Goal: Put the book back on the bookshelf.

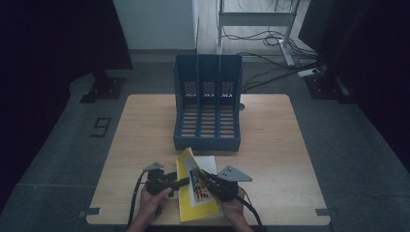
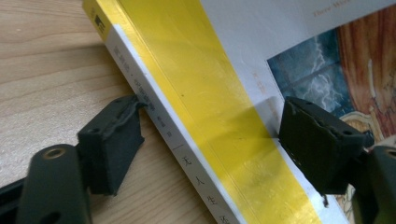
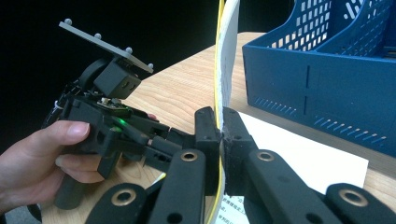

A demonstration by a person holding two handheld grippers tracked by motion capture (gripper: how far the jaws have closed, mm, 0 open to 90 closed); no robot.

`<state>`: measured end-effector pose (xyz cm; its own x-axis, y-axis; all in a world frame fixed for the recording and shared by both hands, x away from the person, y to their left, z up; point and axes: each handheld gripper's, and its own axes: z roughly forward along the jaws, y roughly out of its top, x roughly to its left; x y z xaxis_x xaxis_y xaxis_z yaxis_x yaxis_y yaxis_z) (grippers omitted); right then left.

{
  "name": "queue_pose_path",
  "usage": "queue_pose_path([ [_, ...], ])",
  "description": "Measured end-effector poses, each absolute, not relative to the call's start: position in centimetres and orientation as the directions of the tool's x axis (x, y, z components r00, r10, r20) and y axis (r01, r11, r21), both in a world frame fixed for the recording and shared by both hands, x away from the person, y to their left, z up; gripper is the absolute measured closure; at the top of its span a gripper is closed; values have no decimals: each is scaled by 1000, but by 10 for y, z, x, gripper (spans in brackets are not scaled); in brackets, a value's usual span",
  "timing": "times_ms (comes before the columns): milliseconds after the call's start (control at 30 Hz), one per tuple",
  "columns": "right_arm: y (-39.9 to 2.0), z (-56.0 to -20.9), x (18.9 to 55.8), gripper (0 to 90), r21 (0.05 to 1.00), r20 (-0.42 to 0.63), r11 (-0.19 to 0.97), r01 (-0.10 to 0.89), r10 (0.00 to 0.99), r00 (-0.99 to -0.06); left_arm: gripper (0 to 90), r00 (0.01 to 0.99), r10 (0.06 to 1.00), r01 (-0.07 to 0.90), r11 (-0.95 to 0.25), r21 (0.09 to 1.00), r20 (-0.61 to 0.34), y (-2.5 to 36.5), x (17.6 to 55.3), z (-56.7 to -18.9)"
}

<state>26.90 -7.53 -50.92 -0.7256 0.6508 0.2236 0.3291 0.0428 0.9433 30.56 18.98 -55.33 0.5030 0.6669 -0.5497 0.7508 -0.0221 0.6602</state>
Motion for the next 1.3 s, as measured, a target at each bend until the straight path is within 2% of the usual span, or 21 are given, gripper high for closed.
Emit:
queue_pose_path([
  [100, -76, -509, 268, 869, 945, 227, 33, 325, 647, -728, 298, 470, 648, 768, 34, 639, -599, 194, 307, -554],
  [267, -76, -509, 268, 869, 949, 215, 40, 313, 643, -735, 308, 456, 646, 778, 44, 626, -612, 195, 307, -555],
  [400, -78, -513, 271, 870, 945, 233, 30, 327, 640, -732, 357, 434, 658, 788, 53, 613, -615, 195, 308, -556],
  [500, -78, -516, 273, 869, 939, 233, 41, 342, 657, -717, 386, 470, 614, 780, 47, 625, -634, 195, 306, -553],
  [533, -76, -518, 274, 870, 932, 215, 69, 355, 682, -699, 381, 489, 626, 765, 27, 644, -607, 193, 304, -550],
  [567, -77, -519, 274, 869, 934, 218, 60, 352, 684, -696, 486, 519, 603, 751, 16, 660, -606, 192, 303, -548],
  [600, -78, -520, 275, 870, 931, 231, 51, 360, 682, -694, 486, 540, 488, 775, 31, 632, -686, 190, 303, -548],
  [633, -78, -521, 276, 870, 929, 239, 49, 366, 676, -697, 434, 550, 423, 785, 32, 619, -720, 185, 302, -549],
  [667, -77, -521, 276, 870, 928, 243, 49, 369, 671, -701, 480, 574, 452, 765, 2, 644, -683, 178, 300, -547],
  [733, -74, -523, 275, 871, 928, 239, 60, 367, 661, -712, 482, 611, 531, 726, -81, 683, -587, 168, 295, -545],
  [800, -73, -523, 274, 870, 932, 218, 74, 355, 667, -712, 445, 598, 548, 730, -73, 680, -584, 172, 297, -543],
  [867, -76, -522, 276, 870, 927, 242, 57, 370, 664, -708, 430, 576, 605, 724, -64, 687, -550, 179, 299, -542],
  [1000, -76, -524, 277, 869, 925, 244, 57, 376, 670, -701, 423, 521, 624, 754, -17, 657, -582, 190, 303, -546],
  [1300, -76, -522, 276, 870, 929, 234, 60, 366, 673, -702, 394, 507, 654, 744, -2, 668, -562, 193, 302, -543],
])
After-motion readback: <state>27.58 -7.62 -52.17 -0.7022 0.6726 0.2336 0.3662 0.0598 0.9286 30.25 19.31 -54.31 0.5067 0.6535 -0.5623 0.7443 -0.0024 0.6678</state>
